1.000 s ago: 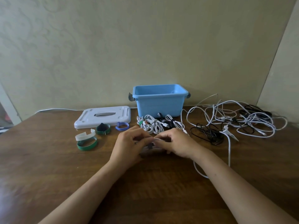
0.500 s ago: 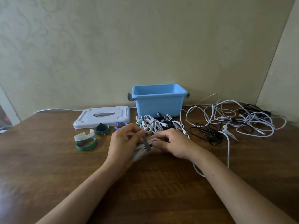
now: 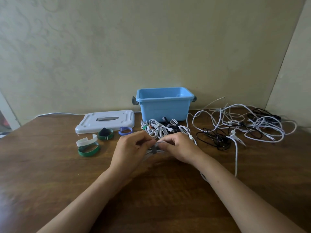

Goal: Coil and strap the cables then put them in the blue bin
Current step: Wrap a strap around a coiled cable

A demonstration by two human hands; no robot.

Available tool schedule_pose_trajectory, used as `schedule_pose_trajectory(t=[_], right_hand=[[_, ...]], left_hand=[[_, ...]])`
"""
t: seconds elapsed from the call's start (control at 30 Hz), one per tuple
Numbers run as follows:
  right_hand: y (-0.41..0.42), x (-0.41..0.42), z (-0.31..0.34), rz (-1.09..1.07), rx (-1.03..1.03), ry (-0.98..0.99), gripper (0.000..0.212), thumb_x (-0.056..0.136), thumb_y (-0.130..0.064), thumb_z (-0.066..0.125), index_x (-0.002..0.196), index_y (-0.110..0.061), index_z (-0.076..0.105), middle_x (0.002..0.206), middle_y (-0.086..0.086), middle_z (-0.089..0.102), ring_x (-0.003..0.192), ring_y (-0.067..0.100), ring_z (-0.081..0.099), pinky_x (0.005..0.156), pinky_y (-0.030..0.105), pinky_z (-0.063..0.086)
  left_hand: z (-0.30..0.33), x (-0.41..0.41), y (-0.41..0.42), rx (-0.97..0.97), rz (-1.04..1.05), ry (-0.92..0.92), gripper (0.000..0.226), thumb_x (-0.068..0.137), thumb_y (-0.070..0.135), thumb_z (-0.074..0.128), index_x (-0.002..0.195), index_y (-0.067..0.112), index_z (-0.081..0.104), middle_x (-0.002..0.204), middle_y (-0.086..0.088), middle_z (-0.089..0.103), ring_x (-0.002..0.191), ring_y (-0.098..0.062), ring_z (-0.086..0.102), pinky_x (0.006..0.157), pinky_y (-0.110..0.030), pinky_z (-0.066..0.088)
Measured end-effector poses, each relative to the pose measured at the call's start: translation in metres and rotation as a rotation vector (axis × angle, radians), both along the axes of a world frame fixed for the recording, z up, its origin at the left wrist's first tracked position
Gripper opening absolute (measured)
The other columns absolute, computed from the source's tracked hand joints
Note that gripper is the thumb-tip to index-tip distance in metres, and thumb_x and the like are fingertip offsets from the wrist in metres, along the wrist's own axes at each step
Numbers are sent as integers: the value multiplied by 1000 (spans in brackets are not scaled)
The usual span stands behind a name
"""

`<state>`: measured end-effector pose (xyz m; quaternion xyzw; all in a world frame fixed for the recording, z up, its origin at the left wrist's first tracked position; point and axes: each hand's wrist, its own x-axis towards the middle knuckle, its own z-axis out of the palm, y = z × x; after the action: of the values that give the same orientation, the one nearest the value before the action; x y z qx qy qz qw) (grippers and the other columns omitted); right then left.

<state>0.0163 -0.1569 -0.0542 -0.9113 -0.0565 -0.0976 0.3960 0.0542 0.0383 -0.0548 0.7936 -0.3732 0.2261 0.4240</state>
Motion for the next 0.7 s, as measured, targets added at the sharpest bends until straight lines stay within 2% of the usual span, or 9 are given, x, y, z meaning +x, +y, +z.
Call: schedule_pose_trajectory(t=[0.1,0.17,0.27,0.33,0.53,0.7], right_hand=[[1,-1,0,-20,4,44,23,98,-38,62,103,-25,80,90,-4,77,85,14,67,78,35,51],[2,-2,0,-44,12,61,24,99,-38,62,101,-22,80,75,-3,72,68,13,60,65,32,42],[3,-4,2,-89,86,74,22,99,-33,63,100,-19,80,52,-14,61,48,-2,51,58,24,36],[5,-5,1,-110,142,98,20,99,-31,63,102,-20,79,45,-18,57,44,-3,51,57,23,38],[8,-5,2,-154,350,243,18,100,-27,63,103,-18,78,42,-14,54,44,6,42,50,23,35],[7,-1,-1,-171,377,258,18,100,-26,62,100,-20,79,51,-8,57,47,8,43,49,24,34]], left_hand=[[0,3,1,55,-38,-87,10,84,13,77,81,22,73,77,17,67,72,-7,64,62,-29,54],[0,5,2,74,-80,-134,5,84,16,79,83,21,76,79,14,67,71,-8,64,60,-31,54],[-1,8,3,140,-106,-200,4,85,22,78,89,21,78,85,11,68,72,-8,64,58,-33,54],[-3,9,3,182,-95,-228,5,86,24,77,91,23,77,87,10,67,72,-9,63,57,-34,54],[-4,13,3,287,-116,-263,8,86,26,78,93,22,77,92,9,66,75,-7,62,60,-31,55],[0,12,4,247,-171,-147,23,84,41,74,96,22,78,98,11,68,84,-3,65,69,-24,56]])
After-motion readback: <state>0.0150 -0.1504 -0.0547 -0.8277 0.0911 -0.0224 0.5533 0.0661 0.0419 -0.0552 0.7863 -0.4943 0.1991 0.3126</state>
